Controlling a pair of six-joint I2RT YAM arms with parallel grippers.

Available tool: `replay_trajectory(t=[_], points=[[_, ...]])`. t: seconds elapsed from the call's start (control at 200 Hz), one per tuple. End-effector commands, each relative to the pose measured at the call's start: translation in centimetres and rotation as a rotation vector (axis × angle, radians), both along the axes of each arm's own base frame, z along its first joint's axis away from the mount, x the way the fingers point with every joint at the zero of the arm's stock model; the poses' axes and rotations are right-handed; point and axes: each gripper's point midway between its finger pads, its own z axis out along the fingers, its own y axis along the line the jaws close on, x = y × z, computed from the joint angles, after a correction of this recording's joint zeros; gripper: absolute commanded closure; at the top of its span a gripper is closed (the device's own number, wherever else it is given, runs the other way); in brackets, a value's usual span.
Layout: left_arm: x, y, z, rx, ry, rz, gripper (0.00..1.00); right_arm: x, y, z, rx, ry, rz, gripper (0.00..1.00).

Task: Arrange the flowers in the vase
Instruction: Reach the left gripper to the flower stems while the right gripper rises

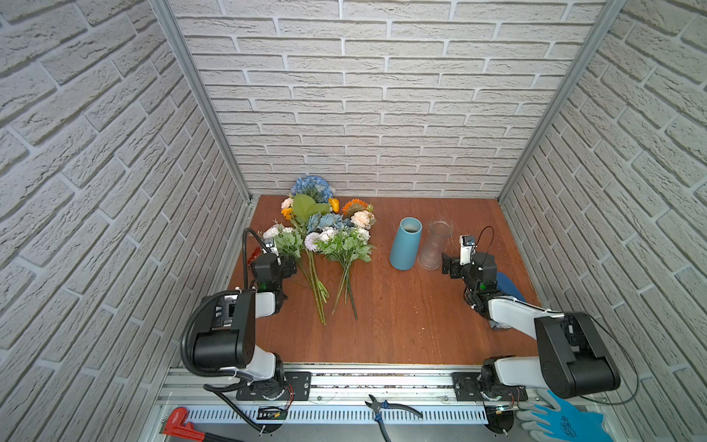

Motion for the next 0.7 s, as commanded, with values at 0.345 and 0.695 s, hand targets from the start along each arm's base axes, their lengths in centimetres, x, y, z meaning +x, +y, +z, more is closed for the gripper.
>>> replay_trajectory(t=[0.345,0.695], points=[[-4.9,0.7,9.8,-0.289,-0.129,0.250,0.05,-5.7,-2.8,2.1,0.069,0.206,-0.214,0.03],[-8.9,-12.3,6.9,-0.522,0.183,-0.212,0.17,-10.9,-0.1,6.1,0.296,0.320,-0.172,0.00]])
